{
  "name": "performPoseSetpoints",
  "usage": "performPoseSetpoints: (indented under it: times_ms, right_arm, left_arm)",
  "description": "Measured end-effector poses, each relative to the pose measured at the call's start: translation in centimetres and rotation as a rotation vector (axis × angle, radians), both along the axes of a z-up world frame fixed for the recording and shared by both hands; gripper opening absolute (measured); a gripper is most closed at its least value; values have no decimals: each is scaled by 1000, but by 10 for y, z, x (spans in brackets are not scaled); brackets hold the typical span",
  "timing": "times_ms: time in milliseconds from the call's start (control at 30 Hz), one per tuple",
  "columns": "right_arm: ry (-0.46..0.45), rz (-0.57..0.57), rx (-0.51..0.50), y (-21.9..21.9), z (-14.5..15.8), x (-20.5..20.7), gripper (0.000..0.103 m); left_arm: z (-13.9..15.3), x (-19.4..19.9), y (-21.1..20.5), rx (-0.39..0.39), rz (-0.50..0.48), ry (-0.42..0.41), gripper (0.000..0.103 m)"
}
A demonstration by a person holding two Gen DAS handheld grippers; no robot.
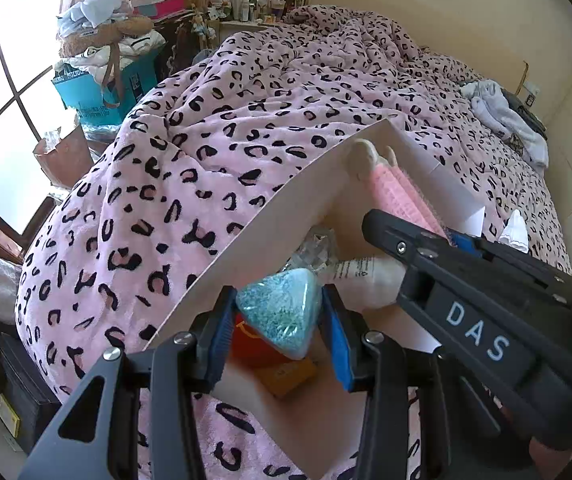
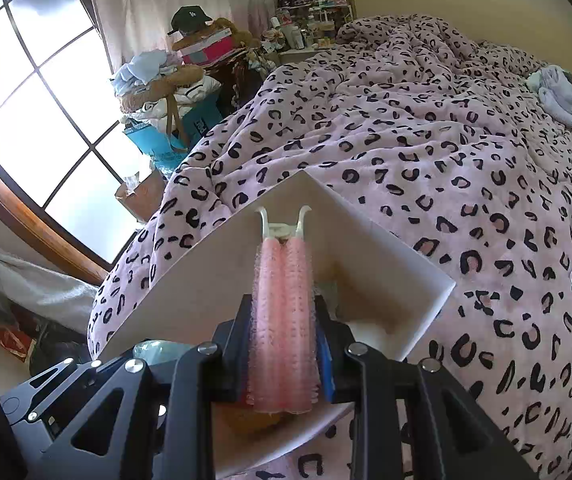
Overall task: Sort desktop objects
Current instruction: 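Open the left tool over the box while the right tool drops the pink roller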
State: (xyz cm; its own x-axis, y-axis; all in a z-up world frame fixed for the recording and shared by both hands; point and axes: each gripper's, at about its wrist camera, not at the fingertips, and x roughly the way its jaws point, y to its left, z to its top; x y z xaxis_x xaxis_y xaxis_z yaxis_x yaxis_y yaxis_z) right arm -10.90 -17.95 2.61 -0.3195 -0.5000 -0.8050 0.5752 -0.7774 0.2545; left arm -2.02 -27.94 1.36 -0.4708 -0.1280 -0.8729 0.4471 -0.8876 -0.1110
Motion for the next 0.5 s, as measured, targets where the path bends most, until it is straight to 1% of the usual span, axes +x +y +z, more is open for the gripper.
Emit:
performPoseSetpoints:
  times_ms: [200,500]
  right_arm:
    - [10,-1,0,1,4,1,28]
    - [22,-3,-10,5,13,1,28]
  left_arm:
    - [1,0,1,-5,-1,6,43]
    - [11,2,-1,-14,3,22,43]
